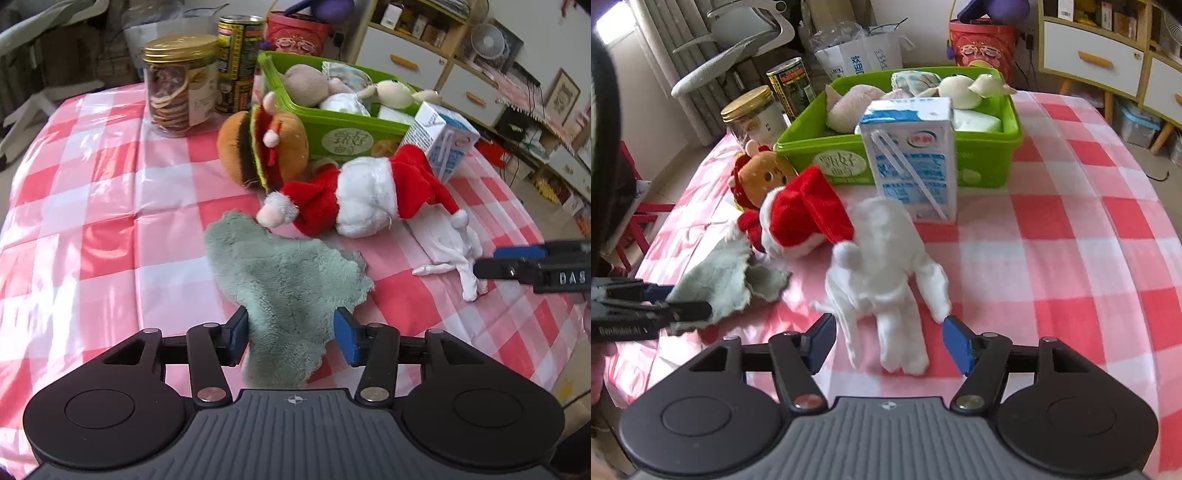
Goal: Organize soft objects
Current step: 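Close the left tool on the green towel while the right tool grips the white doll, then carry the towel with the left tool while the right tool carries the doll over the bin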
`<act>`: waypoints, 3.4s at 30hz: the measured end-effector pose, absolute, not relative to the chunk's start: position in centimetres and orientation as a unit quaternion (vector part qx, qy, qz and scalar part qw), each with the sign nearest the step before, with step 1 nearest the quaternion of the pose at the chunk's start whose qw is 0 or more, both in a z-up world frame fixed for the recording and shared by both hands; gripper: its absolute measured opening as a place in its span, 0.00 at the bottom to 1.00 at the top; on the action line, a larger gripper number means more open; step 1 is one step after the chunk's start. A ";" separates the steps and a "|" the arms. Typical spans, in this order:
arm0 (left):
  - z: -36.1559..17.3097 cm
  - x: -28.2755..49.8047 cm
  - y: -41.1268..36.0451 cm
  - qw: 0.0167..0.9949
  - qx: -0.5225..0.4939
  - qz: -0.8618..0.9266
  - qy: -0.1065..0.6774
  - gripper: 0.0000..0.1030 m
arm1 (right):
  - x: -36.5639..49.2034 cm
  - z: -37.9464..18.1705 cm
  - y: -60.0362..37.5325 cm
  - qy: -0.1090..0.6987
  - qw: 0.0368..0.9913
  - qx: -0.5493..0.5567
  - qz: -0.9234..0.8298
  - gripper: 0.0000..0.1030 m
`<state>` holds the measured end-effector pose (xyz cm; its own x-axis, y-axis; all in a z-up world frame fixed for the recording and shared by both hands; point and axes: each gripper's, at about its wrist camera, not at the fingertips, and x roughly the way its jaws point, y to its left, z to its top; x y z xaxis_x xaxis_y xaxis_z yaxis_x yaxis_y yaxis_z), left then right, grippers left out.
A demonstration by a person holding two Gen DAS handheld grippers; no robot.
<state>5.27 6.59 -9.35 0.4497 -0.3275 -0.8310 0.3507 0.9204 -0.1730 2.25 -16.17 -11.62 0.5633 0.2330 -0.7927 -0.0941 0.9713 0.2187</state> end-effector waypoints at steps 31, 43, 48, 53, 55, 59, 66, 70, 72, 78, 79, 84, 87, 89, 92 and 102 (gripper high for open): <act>-6.6 5.4 7.1 0.869 -0.033 -0.176 0.461 0.08 | 1.9 -10.2 -15.1 0.440 0.889 0.056 0.116 0.00; -3.9 4.9 7.0 0.884 -0.070 -0.185 0.423 0.06 | 0.3 -6.8 -18.0 0.399 0.902 0.118 0.118 0.00; -2.5 4.9 6.9 0.892 -0.089 -0.191 0.401 0.06 | 0.1 -5.2 -19.1 0.369 0.909 0.149 0.125 0.00; -1.5 5.4 6.3 0.896 -0.109 -0.195 0.384 0.06 | 0.4 -3.8 -19.8 0.344 0.913 0.178 0.129 0.00; -1.2 5.7 6.1 0.897 -0.122 -0.194 0.378 0.05 | 0.6 -3.5 -20.0 0.334 0.914 0.189 0.129 0.00; -0.6 6.2 5.7 0.905 -0.138 -0.187 0.357 0.05 | 1.2 -2.9 -20.8 0.314 0.915 0.218 0.127 0.00; 0.2 7.7 4.5 0.911 -0.154 -0.183 0.336 0.05 | 3.1 -2.7 -22.3 0.289 0.915 0.255 0.118 0.00; 0.1 8.8 4.1 0.909 -0.162 -0.181 0.338 0.05 | 4.5 -2.6 -23.0 0.282 0.916 0.261 0.118 0.00; 0.0 9.5 3.9 0.908 -0.162 -0.181 0.341 0.05 | 5.3 -2.5 -23.4 0.281 0.915 0.263 0.121 0.00; -0.3 11.9 3.5 0.905 -0.160 -0.183 0.350 0.05 | 8.3 -2.1 -24.0 0.286 0.915 0.258 0.116 0.00; -0.3 12.3 3.4 0.904 -0.157 -0.184 0.351 0.05 | 8.7 -2.1 -24.1 0.287 0.915 0.259 0.115 0.00; -0.9 14.0 3.0 0.903 -0.140 -0.188 0.359 0.05 | 11.1 -2.3 -24.7 0.298 0.913 0.257 0.112 0.00; -1.4 15.2 2.5 0.902 -0.130 -0.195 0.363 0.05 | 12.6 -2.9 -25.3 0.312 0.907 0.258 0.111 0.00; -1.9 16.0 2.0 0.900 -0.123 -0.201 0.367 0.05 | 13.7 -3.4 -25.5 0.326 0.905 0.251 0.110 0.00; -2.9 17.3 1.1 0.897 -0.108 -0.206 0.377 0.05 | 15.4 -4.2 -25.9 0.346 0.899 0.241 0.115 0.00; -5.4 20.9 -1.5 0.885 -0.039 -0.208 0.414 0.06 | 20.9 -6.1 -24.6 0.413 0.879 0.179 0.156 0.00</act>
<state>20.91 -1.50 -5.41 0.5708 -0.4003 -0.7169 0.3354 0.9106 -0.2414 20.86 -24.63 -6.14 0.6105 0.4222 -0.6701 -0.1261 0.8871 0.4440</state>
